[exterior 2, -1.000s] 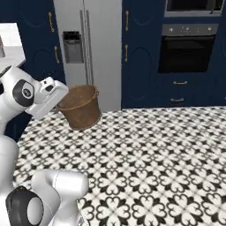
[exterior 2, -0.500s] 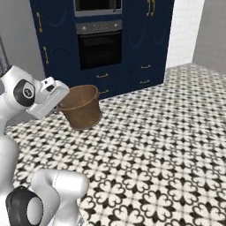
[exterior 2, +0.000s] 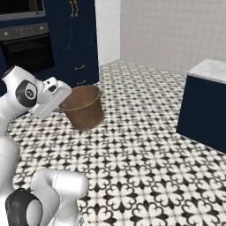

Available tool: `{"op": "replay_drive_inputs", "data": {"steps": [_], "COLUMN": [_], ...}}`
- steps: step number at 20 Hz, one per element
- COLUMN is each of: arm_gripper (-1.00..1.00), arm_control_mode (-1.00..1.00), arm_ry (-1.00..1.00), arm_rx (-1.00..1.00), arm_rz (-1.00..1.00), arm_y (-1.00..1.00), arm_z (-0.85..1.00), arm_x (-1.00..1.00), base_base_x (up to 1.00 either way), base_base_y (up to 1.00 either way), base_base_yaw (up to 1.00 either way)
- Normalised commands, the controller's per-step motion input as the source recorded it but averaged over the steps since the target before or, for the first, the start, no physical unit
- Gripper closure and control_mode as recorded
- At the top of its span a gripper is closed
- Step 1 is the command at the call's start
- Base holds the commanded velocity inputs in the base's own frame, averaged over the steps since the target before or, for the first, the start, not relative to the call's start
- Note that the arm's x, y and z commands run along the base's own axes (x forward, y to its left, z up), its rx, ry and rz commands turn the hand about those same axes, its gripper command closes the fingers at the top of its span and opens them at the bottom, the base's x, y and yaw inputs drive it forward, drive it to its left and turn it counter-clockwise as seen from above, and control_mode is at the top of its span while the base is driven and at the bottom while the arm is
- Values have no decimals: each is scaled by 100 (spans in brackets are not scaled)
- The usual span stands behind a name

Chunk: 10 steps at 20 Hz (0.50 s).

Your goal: Open the cabinet, pick up the bread from the cabinet and place it in the basket. Then move the basket to the dining counter.

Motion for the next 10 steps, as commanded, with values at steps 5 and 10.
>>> {"op": "replay_drive_inputs", "data": {"steps": [5,10], "arm_gripper": [100,100], "arm_control_mode": [100,100], "arm_ry": [0,0], "arm_rx": [0,0], "arm_rz": [0,0], "arm_y": [0,0], "arm_z": [0,0], "arm_x": [0,0], "base_base_x": [100,100], "base_base_y": [-6,-18], "base_base_yaw": [-34,-35]}}
